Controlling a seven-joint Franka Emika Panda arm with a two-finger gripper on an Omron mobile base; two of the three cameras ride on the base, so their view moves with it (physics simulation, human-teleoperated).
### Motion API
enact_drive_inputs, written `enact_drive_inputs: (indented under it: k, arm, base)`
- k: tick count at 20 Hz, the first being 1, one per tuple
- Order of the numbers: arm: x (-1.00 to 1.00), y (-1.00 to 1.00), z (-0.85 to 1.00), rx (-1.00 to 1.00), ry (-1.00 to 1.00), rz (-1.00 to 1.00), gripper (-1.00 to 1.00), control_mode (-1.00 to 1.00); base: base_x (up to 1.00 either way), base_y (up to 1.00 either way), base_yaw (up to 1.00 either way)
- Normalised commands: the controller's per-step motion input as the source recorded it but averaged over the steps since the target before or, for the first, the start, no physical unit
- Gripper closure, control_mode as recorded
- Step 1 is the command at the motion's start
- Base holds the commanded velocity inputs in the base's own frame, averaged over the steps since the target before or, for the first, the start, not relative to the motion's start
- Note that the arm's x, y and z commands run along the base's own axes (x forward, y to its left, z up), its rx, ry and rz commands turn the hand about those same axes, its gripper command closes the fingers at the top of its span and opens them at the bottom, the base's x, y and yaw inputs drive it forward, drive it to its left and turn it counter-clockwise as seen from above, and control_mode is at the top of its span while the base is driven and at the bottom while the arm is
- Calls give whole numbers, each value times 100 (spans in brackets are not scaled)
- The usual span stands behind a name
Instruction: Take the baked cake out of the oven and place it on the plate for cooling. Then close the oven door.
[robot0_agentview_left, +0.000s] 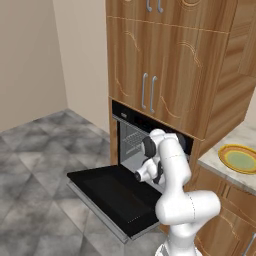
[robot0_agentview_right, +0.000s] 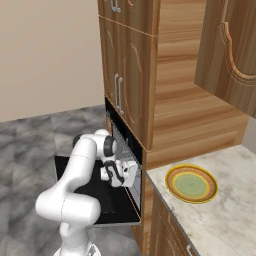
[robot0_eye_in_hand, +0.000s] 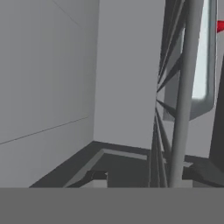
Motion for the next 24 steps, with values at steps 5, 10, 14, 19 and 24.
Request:
enact_drive_inputs:
  k: [5, 10, 14, 19, 24]
  arm:
    - [0, 22, -22, 11, 21, 0, 100, -100]
    - [0, 35, -27, 12, 23, 2, 100, -100]
    - [-4, 55, -34, 10, 23, 3, 100, -100]
    - [-18, 67, -43, 8, 24, 4, 100, -100]
    - [-35, 79, -49, 5, 22, 5, 100, -100]
  base:
    - [0, 0, 0]
    - [0, 0, 0]
    - [0, 0, 0]
    - [0, 0, 0]
    - [0, 0, 0]
